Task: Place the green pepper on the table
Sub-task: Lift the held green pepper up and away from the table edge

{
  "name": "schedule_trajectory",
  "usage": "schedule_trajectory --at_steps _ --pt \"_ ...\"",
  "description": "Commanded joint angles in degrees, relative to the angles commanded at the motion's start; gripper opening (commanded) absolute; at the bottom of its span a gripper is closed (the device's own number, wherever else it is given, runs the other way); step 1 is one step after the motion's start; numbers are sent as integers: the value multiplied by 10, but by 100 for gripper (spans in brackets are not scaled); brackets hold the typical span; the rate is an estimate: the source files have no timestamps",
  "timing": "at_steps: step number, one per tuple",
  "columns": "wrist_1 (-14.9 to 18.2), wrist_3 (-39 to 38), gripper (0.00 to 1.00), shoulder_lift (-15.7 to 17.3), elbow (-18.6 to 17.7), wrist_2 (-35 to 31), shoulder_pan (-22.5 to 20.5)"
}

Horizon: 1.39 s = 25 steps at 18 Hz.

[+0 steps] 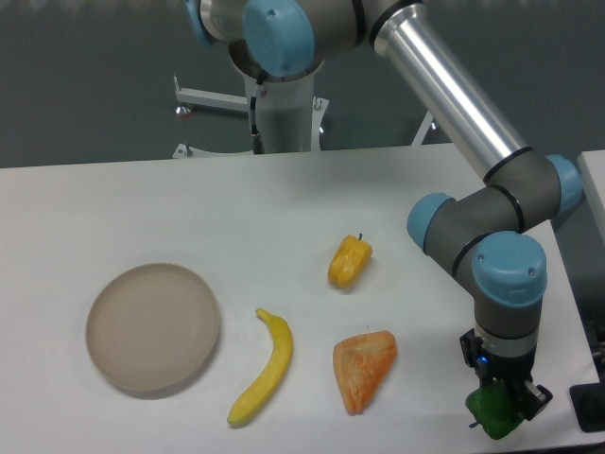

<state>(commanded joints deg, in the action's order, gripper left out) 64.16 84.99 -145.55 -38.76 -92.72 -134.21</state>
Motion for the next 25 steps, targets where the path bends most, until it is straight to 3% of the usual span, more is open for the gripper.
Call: schedule_trajectory --at_steps 10,15,18,25 --pt "2 -14 38 15 -19 -2 8" --pt "23 -30 38 35 -38 -2 7" --pt "34 -29 38 59 -71 1 -2" --pt "38 -4 38 130 -185 16 -49"
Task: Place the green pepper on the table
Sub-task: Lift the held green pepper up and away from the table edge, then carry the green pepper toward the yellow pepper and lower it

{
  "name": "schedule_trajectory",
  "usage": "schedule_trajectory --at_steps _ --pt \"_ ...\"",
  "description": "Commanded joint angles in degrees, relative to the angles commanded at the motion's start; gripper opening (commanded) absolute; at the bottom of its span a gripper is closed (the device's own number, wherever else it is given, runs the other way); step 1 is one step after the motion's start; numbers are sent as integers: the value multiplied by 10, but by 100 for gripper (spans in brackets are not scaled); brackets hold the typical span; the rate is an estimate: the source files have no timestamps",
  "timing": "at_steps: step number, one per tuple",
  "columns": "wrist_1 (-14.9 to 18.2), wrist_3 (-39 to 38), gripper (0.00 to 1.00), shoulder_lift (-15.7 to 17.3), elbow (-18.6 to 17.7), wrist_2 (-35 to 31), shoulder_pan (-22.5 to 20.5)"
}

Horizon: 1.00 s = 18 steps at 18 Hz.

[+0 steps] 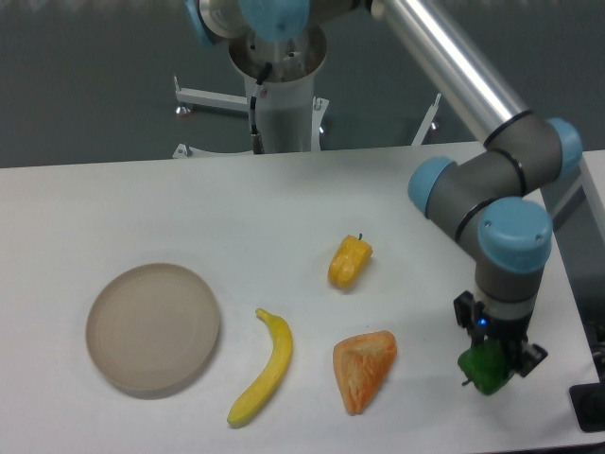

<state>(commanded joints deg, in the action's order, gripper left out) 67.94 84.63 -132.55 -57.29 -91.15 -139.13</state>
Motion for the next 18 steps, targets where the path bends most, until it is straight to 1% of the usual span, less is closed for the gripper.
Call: schedule_trajectory --at_steps 6,8,14,18 --pt "0 55 38 40 -69 26 -28" --pt "-1 61 38 56 -97 40 -33" --pt "1 62 37 120 -202 43 -60" --pt "-1 66 37 143 -244 56 -62"
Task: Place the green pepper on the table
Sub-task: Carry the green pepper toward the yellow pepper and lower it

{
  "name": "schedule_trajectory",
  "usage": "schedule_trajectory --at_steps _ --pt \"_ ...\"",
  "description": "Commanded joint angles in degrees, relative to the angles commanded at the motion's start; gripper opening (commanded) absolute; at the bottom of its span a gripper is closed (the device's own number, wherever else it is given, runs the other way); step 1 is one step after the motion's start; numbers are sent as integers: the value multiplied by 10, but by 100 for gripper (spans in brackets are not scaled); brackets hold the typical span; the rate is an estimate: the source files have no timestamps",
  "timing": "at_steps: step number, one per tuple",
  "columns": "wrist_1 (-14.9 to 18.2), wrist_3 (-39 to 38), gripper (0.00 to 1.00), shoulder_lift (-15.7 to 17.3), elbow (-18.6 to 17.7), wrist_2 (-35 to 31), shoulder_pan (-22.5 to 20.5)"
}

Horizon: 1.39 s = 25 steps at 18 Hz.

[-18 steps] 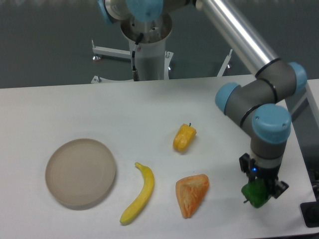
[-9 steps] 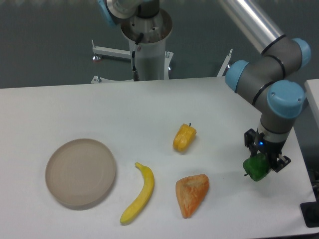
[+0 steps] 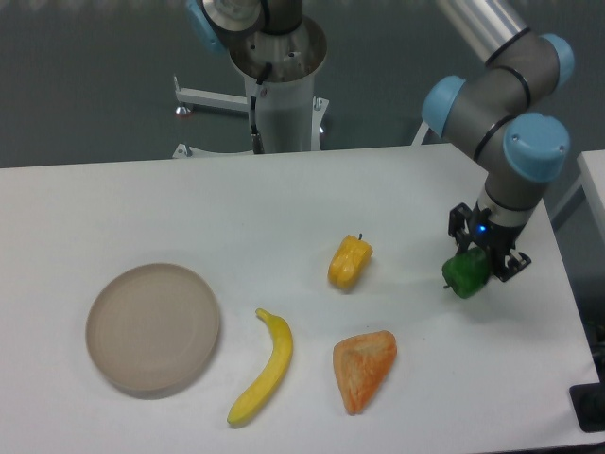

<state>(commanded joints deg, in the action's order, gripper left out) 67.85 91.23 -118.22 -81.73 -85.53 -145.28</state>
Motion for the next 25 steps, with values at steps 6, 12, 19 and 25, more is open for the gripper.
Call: schedule_trajectory --at_steps 6,12,19,25 --pt "-8 -86 36 19 -40 81 -16" --pt "-15 -87 37 15 -50 86 -13" --pt "-29 -85 37 11 -55 84 -10" --pt "-29 -86 39 6 -58 83 -8"
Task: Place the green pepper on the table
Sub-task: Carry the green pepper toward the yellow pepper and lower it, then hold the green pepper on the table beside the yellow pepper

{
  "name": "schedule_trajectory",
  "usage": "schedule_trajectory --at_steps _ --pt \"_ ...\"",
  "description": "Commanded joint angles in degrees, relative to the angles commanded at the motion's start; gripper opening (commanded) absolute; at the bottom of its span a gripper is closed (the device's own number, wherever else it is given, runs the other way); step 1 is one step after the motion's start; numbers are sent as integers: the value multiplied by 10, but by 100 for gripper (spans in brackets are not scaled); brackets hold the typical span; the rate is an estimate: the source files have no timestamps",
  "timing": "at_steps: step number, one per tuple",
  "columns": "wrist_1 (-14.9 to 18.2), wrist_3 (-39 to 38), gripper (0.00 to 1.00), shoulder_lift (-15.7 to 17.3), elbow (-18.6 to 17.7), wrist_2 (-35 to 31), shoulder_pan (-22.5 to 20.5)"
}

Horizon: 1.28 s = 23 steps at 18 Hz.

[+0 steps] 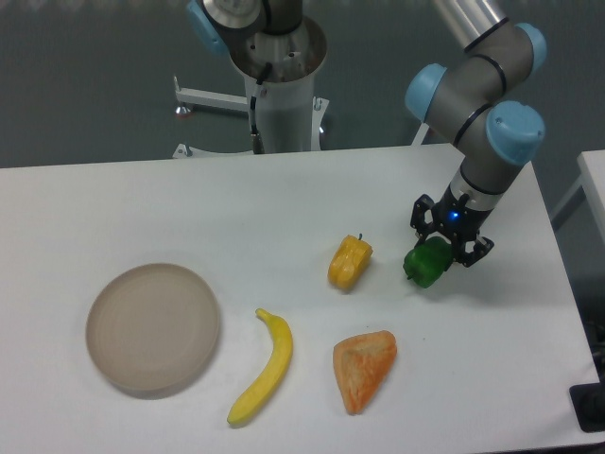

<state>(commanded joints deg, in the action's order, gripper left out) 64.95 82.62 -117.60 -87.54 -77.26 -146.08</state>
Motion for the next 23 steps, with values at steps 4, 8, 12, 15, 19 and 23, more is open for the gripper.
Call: schedule_trajectory --at_steps 4,8,12,15,19,23 --pt "-1 1 39 -1 -5 0 1" --pt "-1 1 42 -1 -5 0 1" --pt "-2 1 42 -3 -4 -1 1" --pt "-2 0 42 -3 -4 -1 1" --pt "-2 0 42 -4 -4 -1 2" --pt "-4 0 44 -5 -5 -1 2"
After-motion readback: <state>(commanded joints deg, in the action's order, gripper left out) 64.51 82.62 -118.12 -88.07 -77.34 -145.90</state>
